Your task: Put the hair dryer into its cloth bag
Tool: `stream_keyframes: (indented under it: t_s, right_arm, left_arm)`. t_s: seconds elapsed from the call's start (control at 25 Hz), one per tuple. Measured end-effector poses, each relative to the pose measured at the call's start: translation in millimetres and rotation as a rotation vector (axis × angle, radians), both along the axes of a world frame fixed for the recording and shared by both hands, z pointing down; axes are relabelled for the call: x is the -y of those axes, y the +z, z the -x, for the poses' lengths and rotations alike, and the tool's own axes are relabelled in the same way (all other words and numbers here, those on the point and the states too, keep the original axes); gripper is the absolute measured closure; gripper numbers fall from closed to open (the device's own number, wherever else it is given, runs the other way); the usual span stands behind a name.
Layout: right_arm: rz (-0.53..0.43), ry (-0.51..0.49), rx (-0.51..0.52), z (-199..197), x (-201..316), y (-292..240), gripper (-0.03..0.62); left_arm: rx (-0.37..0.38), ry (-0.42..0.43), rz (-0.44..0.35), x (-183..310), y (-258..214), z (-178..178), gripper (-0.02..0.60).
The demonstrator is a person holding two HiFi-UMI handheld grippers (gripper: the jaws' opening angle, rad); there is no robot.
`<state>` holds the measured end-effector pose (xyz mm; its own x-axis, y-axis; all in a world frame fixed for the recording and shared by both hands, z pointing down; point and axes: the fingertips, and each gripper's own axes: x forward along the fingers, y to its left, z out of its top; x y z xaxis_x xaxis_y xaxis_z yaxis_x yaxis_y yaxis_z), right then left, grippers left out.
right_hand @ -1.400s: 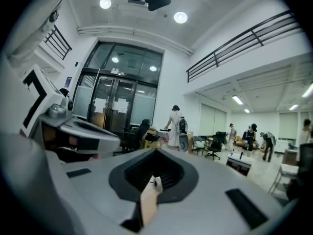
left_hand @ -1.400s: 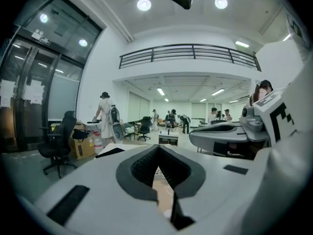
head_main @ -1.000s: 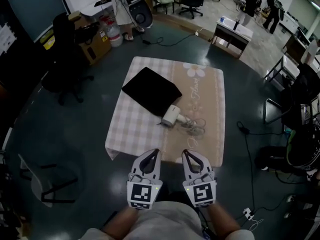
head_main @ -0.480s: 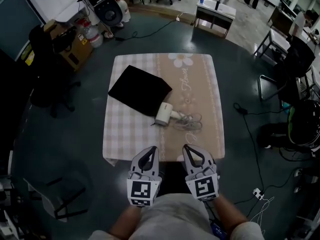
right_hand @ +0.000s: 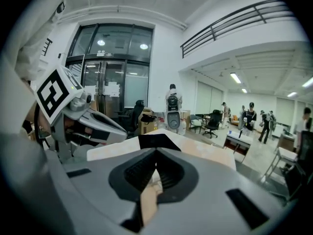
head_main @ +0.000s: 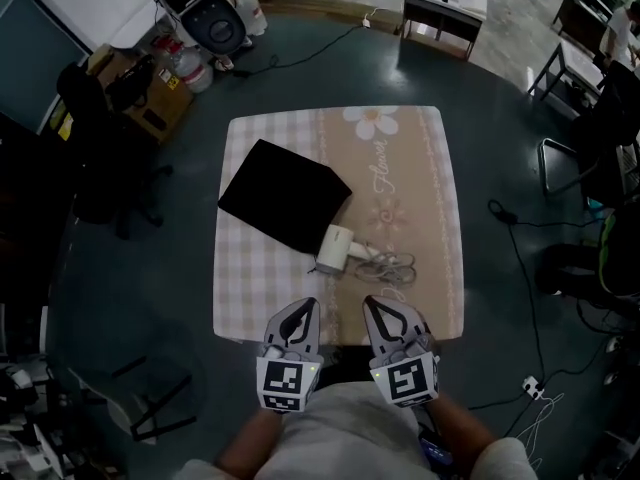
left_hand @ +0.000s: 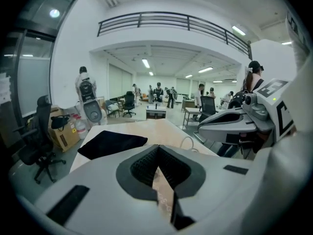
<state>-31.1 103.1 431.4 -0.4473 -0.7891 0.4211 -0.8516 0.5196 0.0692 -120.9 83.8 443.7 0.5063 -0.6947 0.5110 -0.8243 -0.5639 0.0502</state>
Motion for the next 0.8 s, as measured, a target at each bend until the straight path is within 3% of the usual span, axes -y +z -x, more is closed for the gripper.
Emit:
stream_keyframes:
  t_s: [0.52, 0.8]
  right_arm:
    - [0.08, -0.085, 0.081, -11.1, 34.2, 45.6, 0.579]
    - [0.077, -0.057, 0.101, -27.7, 48.1, 53.5, 0.579]
  left_arm:
    - [0.142, -0.035, 0.098, 54.7, 44.8, -20.9, 0.574]
    - [0.227, -0.026, 0.113, 78.8, 56.9, -20.9, 0.574]
